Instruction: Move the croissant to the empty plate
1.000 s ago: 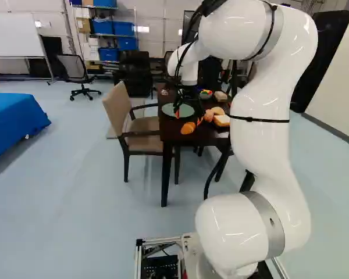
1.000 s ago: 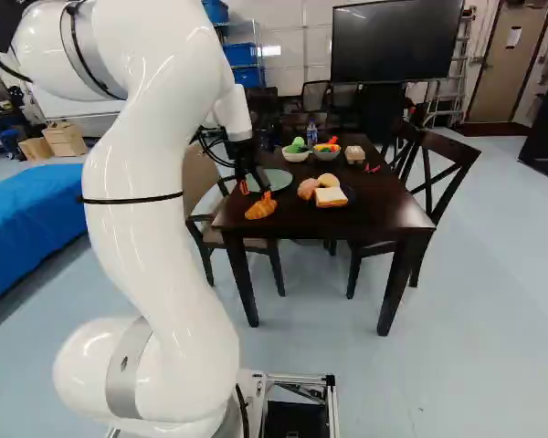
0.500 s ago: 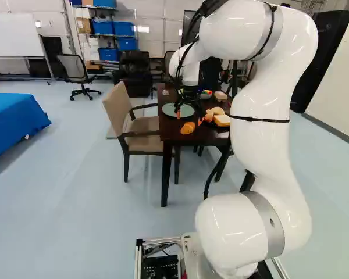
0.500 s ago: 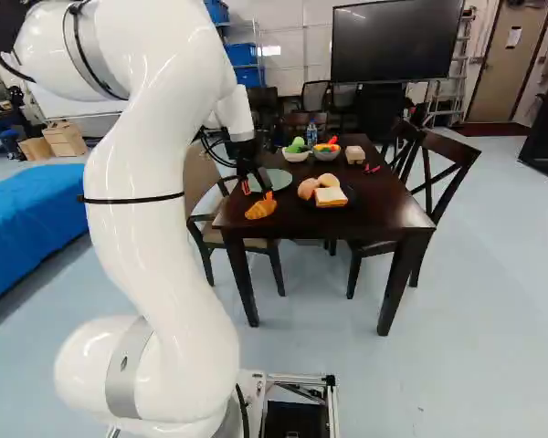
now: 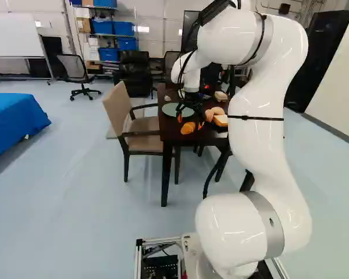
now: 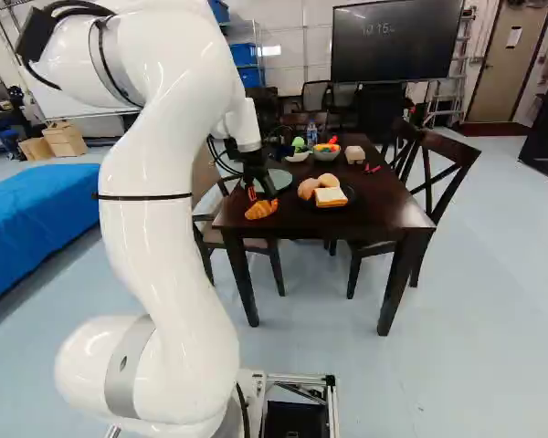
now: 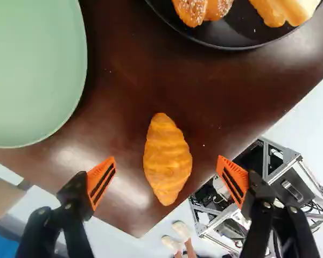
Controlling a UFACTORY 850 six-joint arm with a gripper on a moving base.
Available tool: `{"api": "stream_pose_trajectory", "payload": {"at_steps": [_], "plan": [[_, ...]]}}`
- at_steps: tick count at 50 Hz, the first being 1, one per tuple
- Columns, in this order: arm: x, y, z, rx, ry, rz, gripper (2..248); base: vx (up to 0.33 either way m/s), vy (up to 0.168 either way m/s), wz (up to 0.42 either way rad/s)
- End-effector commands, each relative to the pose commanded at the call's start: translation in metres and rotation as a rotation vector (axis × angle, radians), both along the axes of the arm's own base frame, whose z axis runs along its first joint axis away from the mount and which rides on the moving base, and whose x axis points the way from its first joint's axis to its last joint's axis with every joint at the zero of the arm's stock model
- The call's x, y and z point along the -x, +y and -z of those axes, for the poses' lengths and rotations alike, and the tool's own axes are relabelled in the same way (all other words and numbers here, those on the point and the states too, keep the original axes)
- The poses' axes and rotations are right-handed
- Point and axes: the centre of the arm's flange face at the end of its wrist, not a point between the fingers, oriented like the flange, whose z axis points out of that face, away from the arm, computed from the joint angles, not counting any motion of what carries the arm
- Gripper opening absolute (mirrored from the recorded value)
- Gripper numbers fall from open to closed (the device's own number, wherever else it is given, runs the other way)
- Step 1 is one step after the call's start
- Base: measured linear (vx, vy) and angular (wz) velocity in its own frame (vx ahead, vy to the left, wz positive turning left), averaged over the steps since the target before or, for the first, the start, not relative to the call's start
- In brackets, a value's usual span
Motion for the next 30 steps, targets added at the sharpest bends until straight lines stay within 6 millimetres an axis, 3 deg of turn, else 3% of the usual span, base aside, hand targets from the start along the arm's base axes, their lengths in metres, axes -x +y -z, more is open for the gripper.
{"api": "stream_pose_trajectory", "payload": {"at_steps": [12,30], "plan": [[-0.003,-0.014,0.019,-0.004,-0.017,0.018,247,0.000,0.000,0.000],[-0.003,-0.014,0.020,-0.004,-0.024,0.017,247,0.000,0.000,0.000]]}}
